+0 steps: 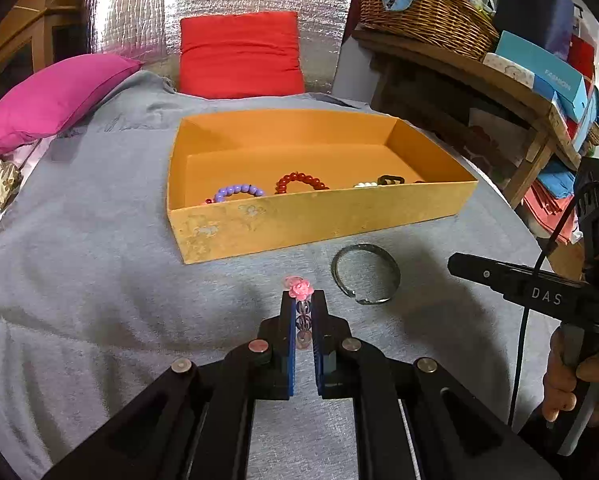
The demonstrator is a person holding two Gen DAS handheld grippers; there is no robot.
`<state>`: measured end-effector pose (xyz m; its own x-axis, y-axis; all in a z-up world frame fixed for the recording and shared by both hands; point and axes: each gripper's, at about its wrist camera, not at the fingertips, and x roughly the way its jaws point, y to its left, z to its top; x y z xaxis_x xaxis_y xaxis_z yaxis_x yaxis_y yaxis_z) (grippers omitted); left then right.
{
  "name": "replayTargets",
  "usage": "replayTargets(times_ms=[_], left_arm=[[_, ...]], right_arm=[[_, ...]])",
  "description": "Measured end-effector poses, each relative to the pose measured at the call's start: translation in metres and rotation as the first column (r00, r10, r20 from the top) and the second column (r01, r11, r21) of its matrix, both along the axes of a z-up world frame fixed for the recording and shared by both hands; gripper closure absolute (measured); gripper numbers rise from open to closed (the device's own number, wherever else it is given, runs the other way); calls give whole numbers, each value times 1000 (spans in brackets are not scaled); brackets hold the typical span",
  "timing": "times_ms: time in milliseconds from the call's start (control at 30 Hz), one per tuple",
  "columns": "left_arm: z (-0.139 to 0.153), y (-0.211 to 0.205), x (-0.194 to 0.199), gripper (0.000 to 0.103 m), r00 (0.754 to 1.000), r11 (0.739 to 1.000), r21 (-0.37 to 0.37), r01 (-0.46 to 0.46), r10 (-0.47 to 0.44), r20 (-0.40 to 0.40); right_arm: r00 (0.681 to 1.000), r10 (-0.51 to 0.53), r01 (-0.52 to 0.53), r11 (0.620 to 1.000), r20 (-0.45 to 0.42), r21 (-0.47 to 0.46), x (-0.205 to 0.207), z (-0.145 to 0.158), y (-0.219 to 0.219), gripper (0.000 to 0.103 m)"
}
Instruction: Organize jewelry
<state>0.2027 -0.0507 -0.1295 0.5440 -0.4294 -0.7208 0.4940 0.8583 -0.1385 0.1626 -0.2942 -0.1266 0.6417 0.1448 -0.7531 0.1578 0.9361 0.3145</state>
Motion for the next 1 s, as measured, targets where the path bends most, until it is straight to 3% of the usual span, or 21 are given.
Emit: replayTargets(times_ms=[167,233,300,567,867,1000], left_arm=[[-2,5,3,95,1000,1000,3,-14,14,-9],[-3,7,3,95,1000,1000,9,-18,18,-12],[-4,10,3,95,1000,1000,12,-22,22,-12],[-4,24,6,95,998,999,10,-51,51,-21],[-7,20,6,95,999,999,10,-40,41,-32],[-9,17,7,95,999,999,17,-40,41,-33]], right_arm=[[1000,-14,14,1000,-18,12,4,-3,-4,74],[999,-11,12,1000,-31,28,8,-4,-1,44],[1000,-8,8,999,-21,32,10,-4,6,35],[993,112,-115,987,-36,-108,33,-16,55,31],[990,135,-142,942,-45,-304,49,-40,84,29],[991,131,-130,932,-22,-338,48,-42,85,39]])
